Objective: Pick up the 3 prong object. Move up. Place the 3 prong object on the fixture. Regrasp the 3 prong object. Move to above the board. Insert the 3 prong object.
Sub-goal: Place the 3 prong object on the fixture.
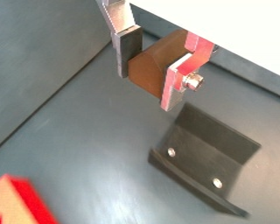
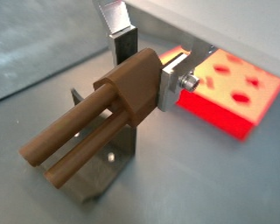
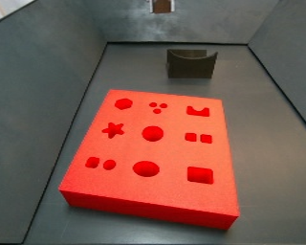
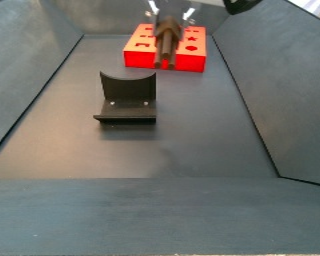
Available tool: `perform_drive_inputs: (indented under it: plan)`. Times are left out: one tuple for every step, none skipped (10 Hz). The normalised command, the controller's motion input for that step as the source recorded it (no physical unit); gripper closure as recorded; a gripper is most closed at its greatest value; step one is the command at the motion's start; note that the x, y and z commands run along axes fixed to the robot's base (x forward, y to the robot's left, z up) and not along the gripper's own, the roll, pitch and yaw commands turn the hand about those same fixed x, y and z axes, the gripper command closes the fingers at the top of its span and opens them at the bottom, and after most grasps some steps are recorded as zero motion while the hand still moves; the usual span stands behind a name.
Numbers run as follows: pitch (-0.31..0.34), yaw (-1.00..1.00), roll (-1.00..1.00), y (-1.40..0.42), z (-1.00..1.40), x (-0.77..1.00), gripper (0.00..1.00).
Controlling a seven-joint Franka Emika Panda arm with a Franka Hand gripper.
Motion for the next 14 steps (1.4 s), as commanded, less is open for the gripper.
perform_drive_inputs:
  plan:
    - [0.140,0.36,-1.00,-0.03,0.16,1.00,1.00]
    - [0.173,0.30,-1.00,-0.01,0.11,1.00,1.00]
    - [0.203,0.26,-1.00,0.01,0.08,1.00,1.00]
    - [0.247,0.19,-1.00,0.03,0.04,0.86,1.00]
    - [0.270,0.15,-1.00,0.03,0.02,0.78,1.00]
    - [0.274,0.02,-0.84,0.04,0.00,0.60,1.00]
    - [0.260,-0.03,-0.73,0.04,0.00,0.53,1.00]
    - [0.213,-0.10,-0.51,0.04,-0.01,0.40,1.00]
    - [0.189,-0.13,-0.40,0.05,-0.01,0.33,1.00]
    - [0.139,-0.14,-0.24,0.03,0.00,0.19,1.00]
    - [0.173,-0.09,-1.00,0.13,-1.00,0.13,1.00]
    - [0.134,-0.11,-1.00,0.14,-1.00,0.12,1.00]
    - [0.136,-0.14,-0.92,0.14,-1.00,0.14,1.00]
    - [0.130,-0.15,-0.76,0.13,-1.00,0.15,1.00]
